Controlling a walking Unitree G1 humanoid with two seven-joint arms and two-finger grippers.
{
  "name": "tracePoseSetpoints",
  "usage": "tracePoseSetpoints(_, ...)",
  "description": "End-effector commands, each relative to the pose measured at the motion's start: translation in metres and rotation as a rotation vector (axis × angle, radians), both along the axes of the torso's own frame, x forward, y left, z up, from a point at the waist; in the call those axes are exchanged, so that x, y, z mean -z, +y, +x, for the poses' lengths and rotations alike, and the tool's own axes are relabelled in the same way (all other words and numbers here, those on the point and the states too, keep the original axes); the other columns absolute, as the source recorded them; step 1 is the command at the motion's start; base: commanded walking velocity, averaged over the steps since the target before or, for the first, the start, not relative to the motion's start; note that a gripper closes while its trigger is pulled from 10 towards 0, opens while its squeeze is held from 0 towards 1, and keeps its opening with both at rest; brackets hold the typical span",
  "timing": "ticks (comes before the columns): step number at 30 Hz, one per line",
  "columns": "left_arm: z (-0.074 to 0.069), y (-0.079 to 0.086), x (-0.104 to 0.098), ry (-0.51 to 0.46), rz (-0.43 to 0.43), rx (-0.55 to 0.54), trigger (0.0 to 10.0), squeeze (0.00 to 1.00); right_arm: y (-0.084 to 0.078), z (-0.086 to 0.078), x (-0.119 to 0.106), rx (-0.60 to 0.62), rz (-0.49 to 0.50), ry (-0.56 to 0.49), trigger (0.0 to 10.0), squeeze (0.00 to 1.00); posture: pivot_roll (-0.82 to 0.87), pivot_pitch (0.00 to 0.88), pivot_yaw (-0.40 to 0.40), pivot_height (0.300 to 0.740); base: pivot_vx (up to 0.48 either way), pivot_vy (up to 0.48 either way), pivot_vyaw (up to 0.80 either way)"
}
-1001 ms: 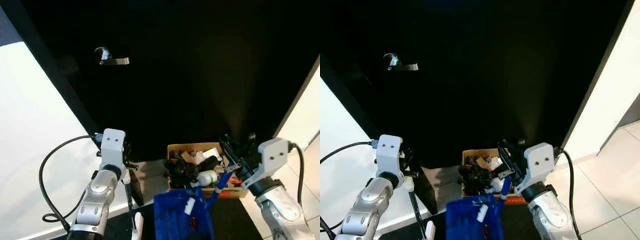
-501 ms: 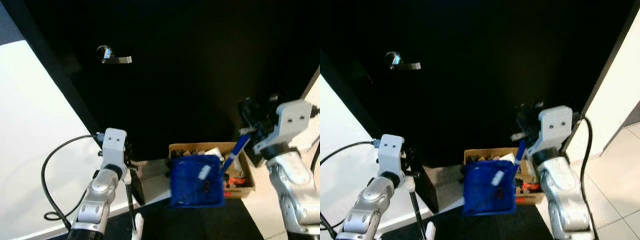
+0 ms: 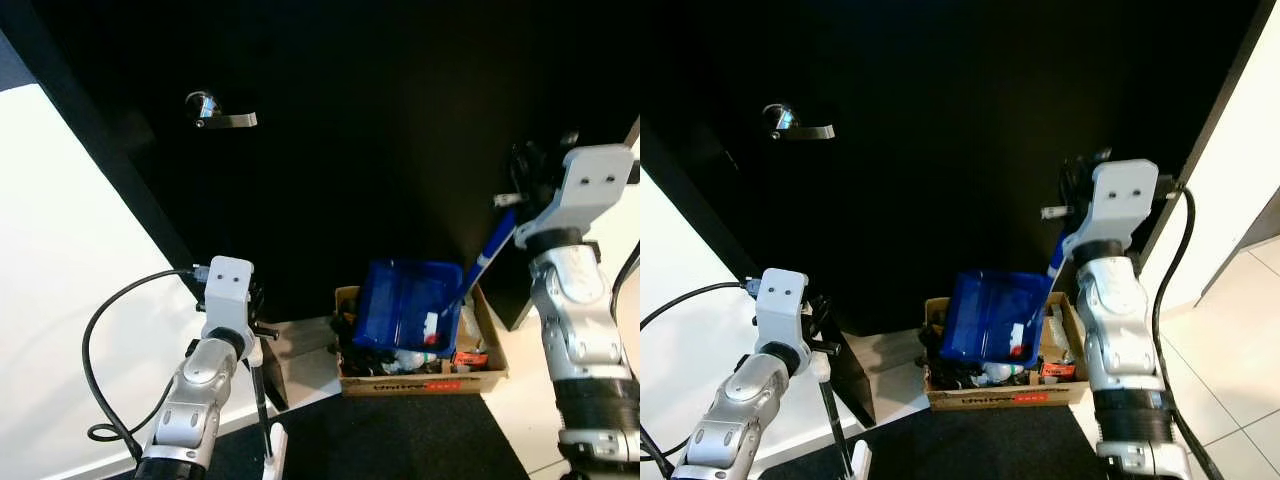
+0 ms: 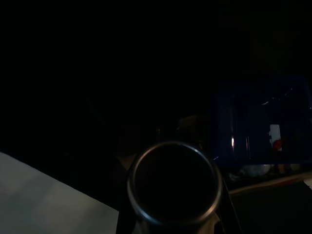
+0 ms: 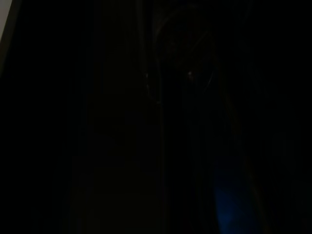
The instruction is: Sweep floor
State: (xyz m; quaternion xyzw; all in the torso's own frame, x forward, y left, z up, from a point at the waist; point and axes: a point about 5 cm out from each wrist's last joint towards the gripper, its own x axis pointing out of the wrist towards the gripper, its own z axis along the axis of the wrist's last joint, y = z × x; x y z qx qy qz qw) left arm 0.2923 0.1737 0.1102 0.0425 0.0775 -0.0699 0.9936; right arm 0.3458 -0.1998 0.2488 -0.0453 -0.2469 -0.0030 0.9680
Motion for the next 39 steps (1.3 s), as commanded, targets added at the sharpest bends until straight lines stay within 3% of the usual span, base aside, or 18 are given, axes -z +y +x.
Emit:
tracePoseSetpoints(1,-0.003,0.007,-0.002,-0.005,0.03,-0.024,10.0,0.0,0.003,-0.001,-0.017,-0.003,-0.008,-0.098,10.0,0.0,-0.02,0.111,0.119,0.74,0.0,0.0,0.0)
tracePoseSetpoints(6,-0.007,0.008,0.0,0.0,0.028,-0.034,10.0,0.0,0.021,0.006,-0.026,-0.096,-0.185,-0.142,10.0,0.0,-0.02,0.13,0.101,0.74,0.0,0.0,0.0)
tracePoseSetpoints(8,-0.008,0.008,0.001,0.003,0.026,-0.035,10.0,0.0,0.025,0.005,-0.025,-0.123,-0.222,-0.146,10.0,0.0,-0.02,0.13,0.101,0.74,0.0,0.0,0.0)
tracePoseSetpoints(11,-0.011,0.004,0.004,0.008,0.017,-0.036,10.0,0.0,0.041,0.002,-0.017,-0.212,-0.352,-0.167,10.0,0.0,-0.03,0.141,0.085,0.74,0.0,0.0,0.0)
tracePoseSetpoints(21,-0.012,0.0,0.004,0.011,0.005,-0.037,10.0,0.0,0.061,-0.004,-0.011,-0.305,-0.564,-0.25,10.0,0.0,-0.03,0.15,0.075,0.74,0.0,0.0,0.0)
tracePoseSetpoints(26,-0.012,0.001,0.004,0.009,0.006,-0.039,10.0,0.0,0.072,-0.011,-0.01,-0.369,-0.647,-0.296,10.0,0.0,-0.03,0.149,0.076,0.74,0.0,0.0,0.0)
tracePoseSetpoints(33,-0.011,-0.001,0.003,0.01,0.005,-0.033,10.0,0.0,0.099,-0.038,0.002,-0.552,-0.902,-0.428,10.0,0.0,-0.04,0.148,0.085,0.74,0.0,0.0,0.0)
tracePoseSetpoints(39,-0.009,-0.002,0.002,0.007,0.005,-0.027,10.0,0.0,0.106,-0.045,0.004,-0.603,-0.992,-0.486,10.0,0.0,-0.04,0.147,0.088,0.74,0.0,0.0,0.0)
